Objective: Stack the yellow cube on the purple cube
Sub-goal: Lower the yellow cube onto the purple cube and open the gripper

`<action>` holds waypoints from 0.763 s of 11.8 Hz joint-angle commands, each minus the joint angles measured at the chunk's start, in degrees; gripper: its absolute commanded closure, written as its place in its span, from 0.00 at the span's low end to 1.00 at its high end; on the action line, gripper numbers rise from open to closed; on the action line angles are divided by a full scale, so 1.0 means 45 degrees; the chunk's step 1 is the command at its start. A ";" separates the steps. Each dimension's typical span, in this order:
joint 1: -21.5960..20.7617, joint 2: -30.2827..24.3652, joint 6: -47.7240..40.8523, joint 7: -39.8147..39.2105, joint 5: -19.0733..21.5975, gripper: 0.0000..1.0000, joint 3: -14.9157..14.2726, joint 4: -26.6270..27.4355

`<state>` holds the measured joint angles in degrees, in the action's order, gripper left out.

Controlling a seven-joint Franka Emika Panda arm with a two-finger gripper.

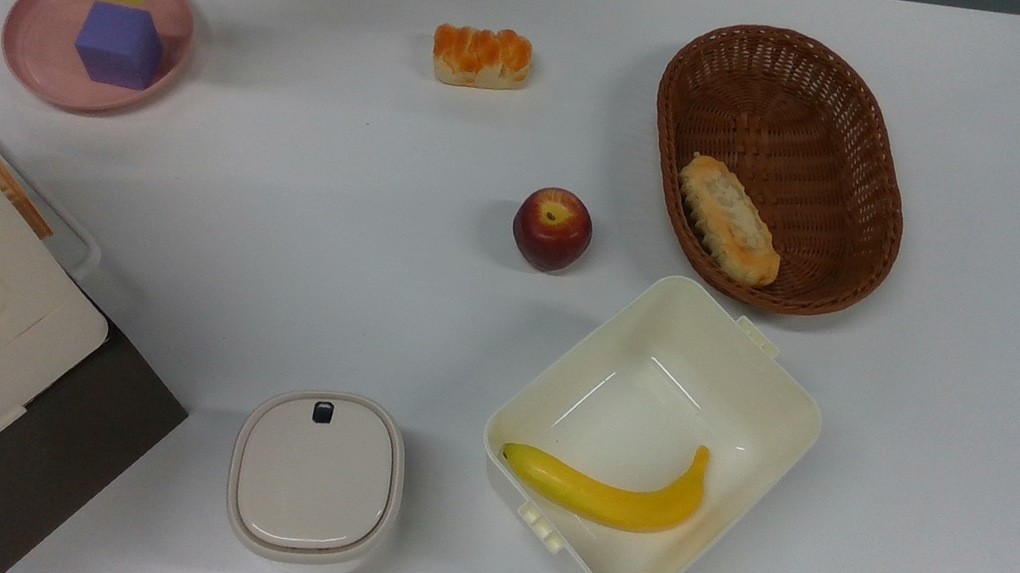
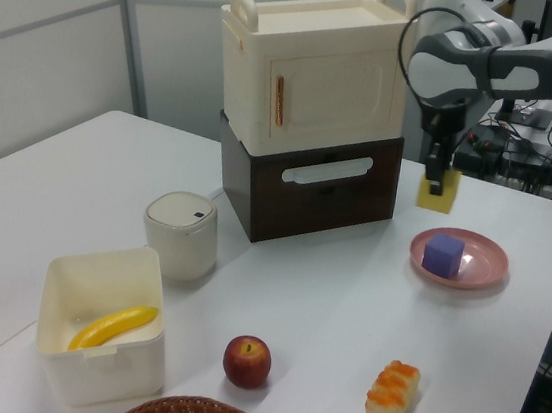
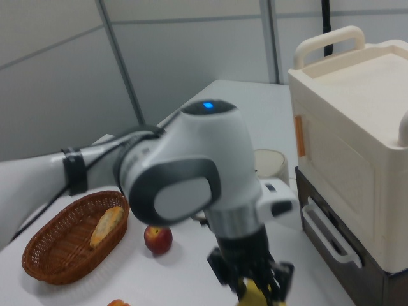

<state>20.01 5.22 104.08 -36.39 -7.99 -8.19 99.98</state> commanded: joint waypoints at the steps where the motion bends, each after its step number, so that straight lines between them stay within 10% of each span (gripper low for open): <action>1: 0.0864 0.0574 0.0171 -0.0934 -0.0100 0.83 0.0043 0.0360; 8: 0.1140 0.2060 0.1011 -0.1327 -0.0022 0.77 0.0101 0.0243; 9: 0.1120 0.2081 0.1011 -0.1327 -0.0002 0.65 0.0101 0.0242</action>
<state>25.09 14.35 107.42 -41.30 -7.99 -8.07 100.85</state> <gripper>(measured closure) 0.471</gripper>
